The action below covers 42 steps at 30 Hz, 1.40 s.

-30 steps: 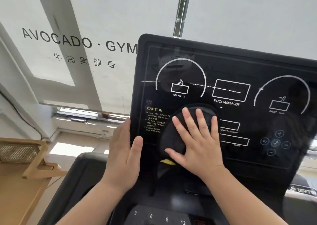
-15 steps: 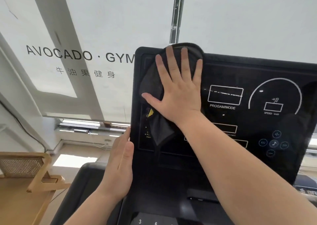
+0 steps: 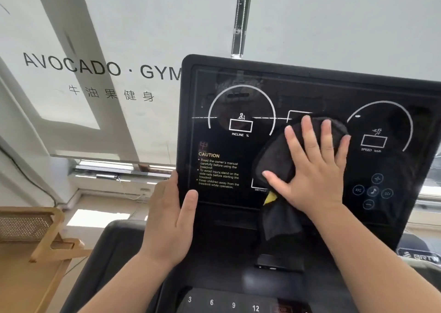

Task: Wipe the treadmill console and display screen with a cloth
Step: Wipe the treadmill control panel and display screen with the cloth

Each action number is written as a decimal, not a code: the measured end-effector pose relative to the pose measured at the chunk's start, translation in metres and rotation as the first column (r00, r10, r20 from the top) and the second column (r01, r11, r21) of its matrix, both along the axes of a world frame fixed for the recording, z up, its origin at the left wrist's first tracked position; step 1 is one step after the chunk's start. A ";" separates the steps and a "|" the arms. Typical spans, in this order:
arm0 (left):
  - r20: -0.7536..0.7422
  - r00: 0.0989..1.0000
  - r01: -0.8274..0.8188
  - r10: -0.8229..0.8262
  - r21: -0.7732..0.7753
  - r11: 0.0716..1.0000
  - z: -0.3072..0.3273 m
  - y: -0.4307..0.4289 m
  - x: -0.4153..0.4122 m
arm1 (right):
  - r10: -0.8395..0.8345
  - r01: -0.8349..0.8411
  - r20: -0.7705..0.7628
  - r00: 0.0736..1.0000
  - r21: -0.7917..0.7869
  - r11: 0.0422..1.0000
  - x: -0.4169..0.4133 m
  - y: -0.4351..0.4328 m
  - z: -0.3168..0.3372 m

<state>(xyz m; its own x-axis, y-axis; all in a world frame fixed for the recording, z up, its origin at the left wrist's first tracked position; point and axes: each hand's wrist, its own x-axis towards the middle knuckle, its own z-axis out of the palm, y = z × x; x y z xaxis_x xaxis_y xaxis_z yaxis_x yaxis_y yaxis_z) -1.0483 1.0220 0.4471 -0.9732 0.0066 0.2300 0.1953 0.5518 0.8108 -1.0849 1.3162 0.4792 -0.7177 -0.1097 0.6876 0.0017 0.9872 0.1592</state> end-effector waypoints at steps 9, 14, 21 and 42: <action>-0.003 0.998 0.064 -0.064 0.059 0.996 0.006 -0.016 -0.002 | 0.015 -0.010 0.041 0.999 -0.106 0.994 -0.060 -0.100 0.074; -0.078 0.994 0.069 -0.074 -0.071 0.995 0.001 -0.020 -0.007 | 0.198 -0.212 0.166 0.966 0.071 0.975 -0.030 -0.125 0.010; -0.134 0.989 0.047 -0.068 -0.153 0.987 -0.023 -0.011 0.007 | 0.179 -0.229 0.308 0.934 0.134 0.964 0.051 -0.064 -0.083; -0.059 0.988 0.103 -0.145 -0.454 0.885 -0.053 0.016 0.058 | 0.183 -0.140 0.478 0.859 -0.123 0.982 0.095 -0.117 -0.112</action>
